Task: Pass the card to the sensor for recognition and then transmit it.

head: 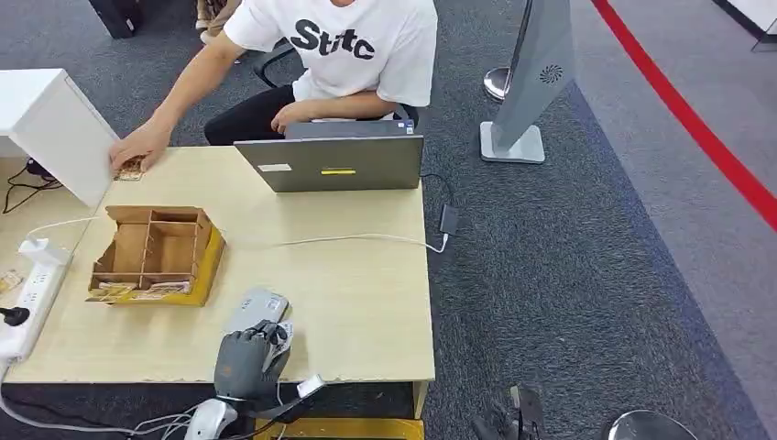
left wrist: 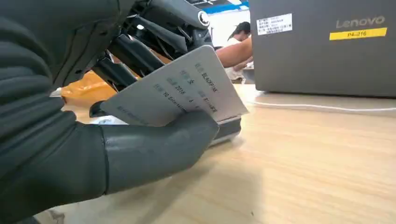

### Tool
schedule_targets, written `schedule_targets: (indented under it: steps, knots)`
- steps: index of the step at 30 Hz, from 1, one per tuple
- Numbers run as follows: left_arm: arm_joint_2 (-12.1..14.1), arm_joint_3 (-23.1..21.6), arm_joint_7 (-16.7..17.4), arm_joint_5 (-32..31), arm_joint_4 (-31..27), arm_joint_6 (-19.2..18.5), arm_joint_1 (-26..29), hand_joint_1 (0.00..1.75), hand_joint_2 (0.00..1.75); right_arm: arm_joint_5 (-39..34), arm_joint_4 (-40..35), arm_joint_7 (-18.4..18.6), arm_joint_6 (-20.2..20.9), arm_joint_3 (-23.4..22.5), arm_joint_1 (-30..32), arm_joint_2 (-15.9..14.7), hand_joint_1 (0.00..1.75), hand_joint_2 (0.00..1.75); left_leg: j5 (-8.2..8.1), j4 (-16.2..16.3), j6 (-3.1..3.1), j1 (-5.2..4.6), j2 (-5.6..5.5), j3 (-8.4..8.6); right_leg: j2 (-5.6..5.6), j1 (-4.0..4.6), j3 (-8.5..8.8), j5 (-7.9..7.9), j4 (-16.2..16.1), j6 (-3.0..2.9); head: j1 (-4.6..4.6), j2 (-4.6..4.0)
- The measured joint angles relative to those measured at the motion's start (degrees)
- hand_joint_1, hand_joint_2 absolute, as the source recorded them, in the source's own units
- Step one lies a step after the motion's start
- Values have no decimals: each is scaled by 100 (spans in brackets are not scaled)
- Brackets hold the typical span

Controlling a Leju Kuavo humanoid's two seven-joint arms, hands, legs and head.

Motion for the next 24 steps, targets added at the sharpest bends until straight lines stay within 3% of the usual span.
schedule_targets:
  steps: [8,12,18,24]
  knots:
    - [-24,-9,-188,39,41,61,30,175,175,9,0,0,0,-4,6,-4,0,175,2,0,0,1,0,1,0,1,1,1,3,-2,0,0]
    - [-55,162,-652,-475,-633,68,136,175,175,68,0,26,-2,-4,6,-9,0,175,4,0,0,1,-1,1,-3,1,-1,1,3,-2,2,0]
    - [-129,337,-887,-789,-1553,68,95,175,175,140,-2,90,0,-2,1,-9,0,175,6,1,2,0,-7,-1,-7,1,-2,2,2,-1,0,0]
    - [-59,291,-347,-1012,-2123,66,-449,175,175,251,-2,175,11,37,-48,-9,0,175,15,1,7,1,-13,-3,-15,1,-2,8,3,-8,0,0]
